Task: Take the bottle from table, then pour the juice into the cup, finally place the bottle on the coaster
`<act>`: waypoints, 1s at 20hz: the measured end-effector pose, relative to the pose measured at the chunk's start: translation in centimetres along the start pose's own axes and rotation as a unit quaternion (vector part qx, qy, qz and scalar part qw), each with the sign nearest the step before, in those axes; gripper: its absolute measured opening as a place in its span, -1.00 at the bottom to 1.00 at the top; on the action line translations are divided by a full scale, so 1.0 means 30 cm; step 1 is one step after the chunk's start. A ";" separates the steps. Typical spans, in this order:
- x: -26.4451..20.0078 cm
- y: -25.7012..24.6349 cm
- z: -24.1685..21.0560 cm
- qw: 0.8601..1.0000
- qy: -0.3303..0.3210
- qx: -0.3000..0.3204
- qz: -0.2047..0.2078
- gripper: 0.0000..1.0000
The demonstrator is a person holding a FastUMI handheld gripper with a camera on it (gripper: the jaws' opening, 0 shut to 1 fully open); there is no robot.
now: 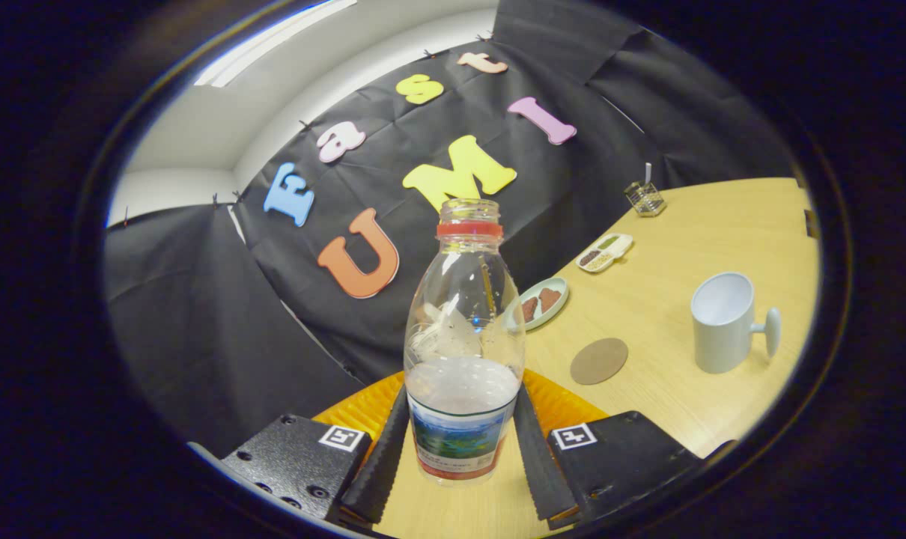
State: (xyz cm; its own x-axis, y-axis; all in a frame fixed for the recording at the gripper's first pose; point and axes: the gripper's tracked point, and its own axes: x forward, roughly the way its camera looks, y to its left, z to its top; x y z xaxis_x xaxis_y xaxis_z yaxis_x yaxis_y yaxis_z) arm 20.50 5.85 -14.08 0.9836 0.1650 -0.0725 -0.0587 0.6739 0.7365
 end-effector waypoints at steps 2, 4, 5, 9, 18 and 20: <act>0.014 -0.025 0.015 0.999 0.004 0.034 0.006 0.52; 0.024 -0.056 0.030 0.998 0.005 0.067 0.004 0.52; 0.022 -0.064 0.035 0.995 0.004 0.095 0.008 0.53; 0.017 -0.097 0.074 0.986 -0.003 0.168 0.010 0.53; 0.012 -0.132 0.133 0.951 -0.007 0.307 0.035 0.52; 0.011 -0.134 0.140 0.943 -0.006 0.330 0.035 0.52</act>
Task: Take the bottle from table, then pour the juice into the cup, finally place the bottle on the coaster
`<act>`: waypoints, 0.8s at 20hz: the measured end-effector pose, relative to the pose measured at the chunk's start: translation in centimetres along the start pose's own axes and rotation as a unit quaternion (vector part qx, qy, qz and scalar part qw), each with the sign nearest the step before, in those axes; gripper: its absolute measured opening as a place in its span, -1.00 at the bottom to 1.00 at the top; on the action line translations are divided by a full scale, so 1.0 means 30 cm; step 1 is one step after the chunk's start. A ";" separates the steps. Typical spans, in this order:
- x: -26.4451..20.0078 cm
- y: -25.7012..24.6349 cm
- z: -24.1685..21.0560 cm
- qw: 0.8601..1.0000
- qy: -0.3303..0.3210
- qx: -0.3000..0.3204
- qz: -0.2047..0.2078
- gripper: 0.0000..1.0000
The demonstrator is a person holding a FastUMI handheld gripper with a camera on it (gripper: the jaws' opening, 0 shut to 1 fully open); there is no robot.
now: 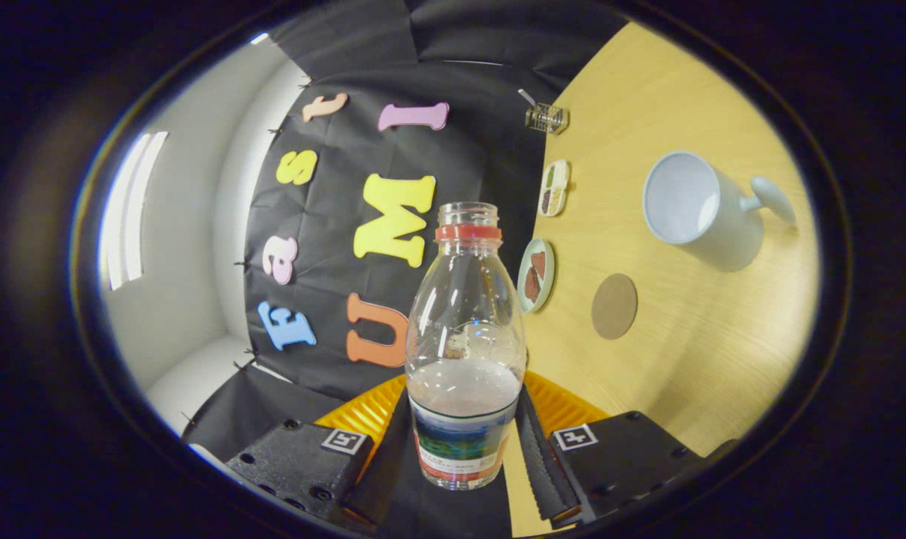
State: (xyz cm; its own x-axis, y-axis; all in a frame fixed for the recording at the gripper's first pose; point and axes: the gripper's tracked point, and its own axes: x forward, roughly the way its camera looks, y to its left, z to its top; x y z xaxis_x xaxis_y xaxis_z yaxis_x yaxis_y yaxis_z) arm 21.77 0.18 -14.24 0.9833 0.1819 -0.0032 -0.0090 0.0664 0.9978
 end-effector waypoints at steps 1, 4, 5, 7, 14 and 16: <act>0.000 -0.001 0.000 1.000 0.000 0.003 -0.003 0.52; 0.004 0.019 -0.006 0.999 0.000 0.031 0.008 0.52; 0.004 0.029 -0.015 0.999 0.000 0.048 0.014 0.52; 0.008 0.040 -0.026 0.996 0.001 0.082 0.027 0.52; 0.030 0.026 0.004 0.994 -0.001 0.106 0.030 0.51; 0.024 0.033 0.022 0.991 -0.004 0.126 0.033 0.51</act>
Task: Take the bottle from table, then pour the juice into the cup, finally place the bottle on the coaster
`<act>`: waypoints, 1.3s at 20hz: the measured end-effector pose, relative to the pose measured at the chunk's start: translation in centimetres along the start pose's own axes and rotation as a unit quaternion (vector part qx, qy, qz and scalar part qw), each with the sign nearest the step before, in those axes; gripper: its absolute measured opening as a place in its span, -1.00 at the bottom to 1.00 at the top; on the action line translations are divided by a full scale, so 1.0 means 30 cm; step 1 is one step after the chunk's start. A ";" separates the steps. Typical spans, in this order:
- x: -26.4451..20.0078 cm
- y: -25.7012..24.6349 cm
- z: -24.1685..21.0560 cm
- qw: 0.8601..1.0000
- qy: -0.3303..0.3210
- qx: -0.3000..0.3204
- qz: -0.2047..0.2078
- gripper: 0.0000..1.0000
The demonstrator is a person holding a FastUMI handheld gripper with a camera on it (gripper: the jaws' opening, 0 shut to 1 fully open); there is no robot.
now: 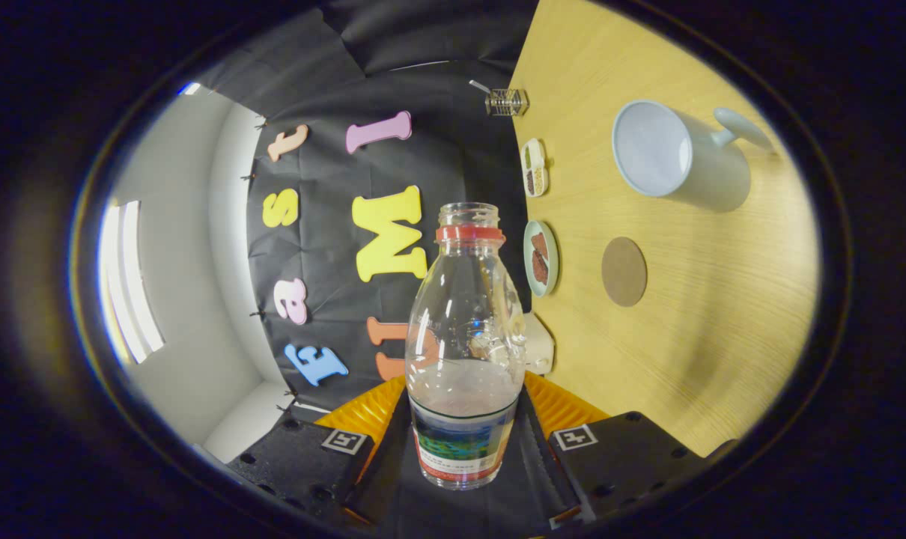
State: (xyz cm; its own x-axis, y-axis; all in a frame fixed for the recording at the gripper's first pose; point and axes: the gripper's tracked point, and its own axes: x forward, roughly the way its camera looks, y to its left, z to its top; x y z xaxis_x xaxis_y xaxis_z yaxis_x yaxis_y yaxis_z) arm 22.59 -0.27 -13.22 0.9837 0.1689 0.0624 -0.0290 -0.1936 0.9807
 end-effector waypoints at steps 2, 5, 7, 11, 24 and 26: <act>0.013 0.005 -0.002 1.000 0.003 0.012 0.003 0.51; 0.011 0.013 0.002 1.000 0.004 0.023 0.008 0.51; 0.011 0.034 0.002 0.999 0.004 0.038 0.017 0.51; 0.009 0.037 0.011 0.999 0.001 0.042 0.019 0.51; 0.001 0.062 0.036 0.996 -0.002 0.079 0.034 0.51; -0.001 0.068 0.039 0.996 -0.005 0.086 0.035 0.51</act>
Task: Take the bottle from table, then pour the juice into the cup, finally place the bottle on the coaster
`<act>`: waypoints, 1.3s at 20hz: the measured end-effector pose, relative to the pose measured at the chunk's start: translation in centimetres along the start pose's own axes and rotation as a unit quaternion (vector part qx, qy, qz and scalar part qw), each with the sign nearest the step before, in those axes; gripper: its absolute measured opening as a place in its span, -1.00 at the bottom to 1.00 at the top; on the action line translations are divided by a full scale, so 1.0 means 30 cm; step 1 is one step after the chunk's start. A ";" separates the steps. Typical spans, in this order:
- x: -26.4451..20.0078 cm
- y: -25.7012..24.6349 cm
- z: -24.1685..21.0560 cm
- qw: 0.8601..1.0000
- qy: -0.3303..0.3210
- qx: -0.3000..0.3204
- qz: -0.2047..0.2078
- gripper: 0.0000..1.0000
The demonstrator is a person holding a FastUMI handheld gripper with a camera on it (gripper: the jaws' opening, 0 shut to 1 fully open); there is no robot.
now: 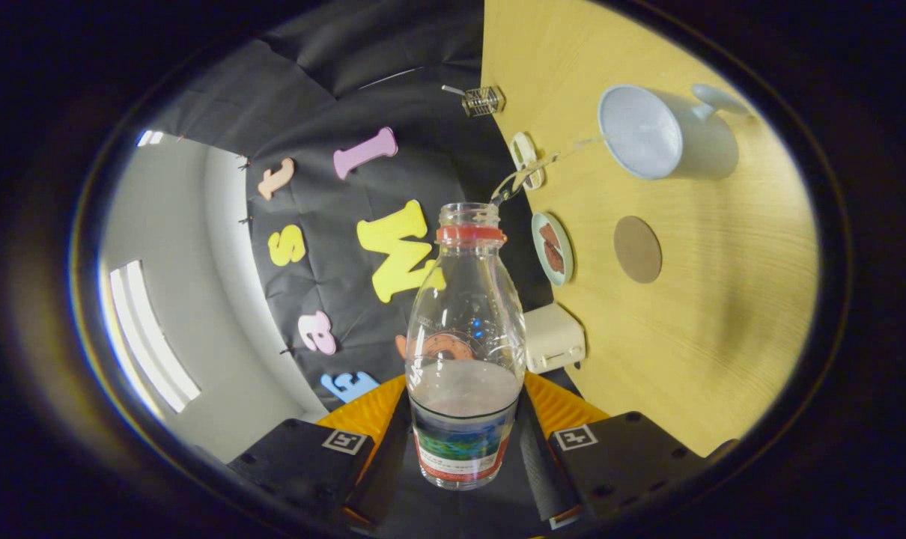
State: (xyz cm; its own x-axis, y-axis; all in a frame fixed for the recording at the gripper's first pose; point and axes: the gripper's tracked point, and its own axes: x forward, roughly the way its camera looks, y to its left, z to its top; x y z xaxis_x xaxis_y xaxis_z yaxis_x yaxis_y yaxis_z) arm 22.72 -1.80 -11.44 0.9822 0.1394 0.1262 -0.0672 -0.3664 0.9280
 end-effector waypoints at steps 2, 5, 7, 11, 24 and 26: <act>0.007 0.009 0.000 1.000 -0.004 0.006 0.004 0.51; 0.022 0.073 -0.017 1.000 0.001 0.014 0.014 0.51; 0.022 0.089 -0.023 1.000 0.003 0.024 0.018 0.51; 0.020 0.116 -0.020 0.998 -0.002 0.050 0.028 0.51; 0.033 0.147 0.010 0.996 0.001 0.082 0.035 0.51; 0.029 0.155 0.012 0.995 0.003 0.090 0.038 0.51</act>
State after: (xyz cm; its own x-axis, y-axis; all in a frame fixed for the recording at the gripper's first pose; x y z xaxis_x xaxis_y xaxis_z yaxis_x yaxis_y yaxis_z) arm 23.32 -3.71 -7.12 0.9746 0.1099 0.1951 -0.1075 -0.5344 0.8384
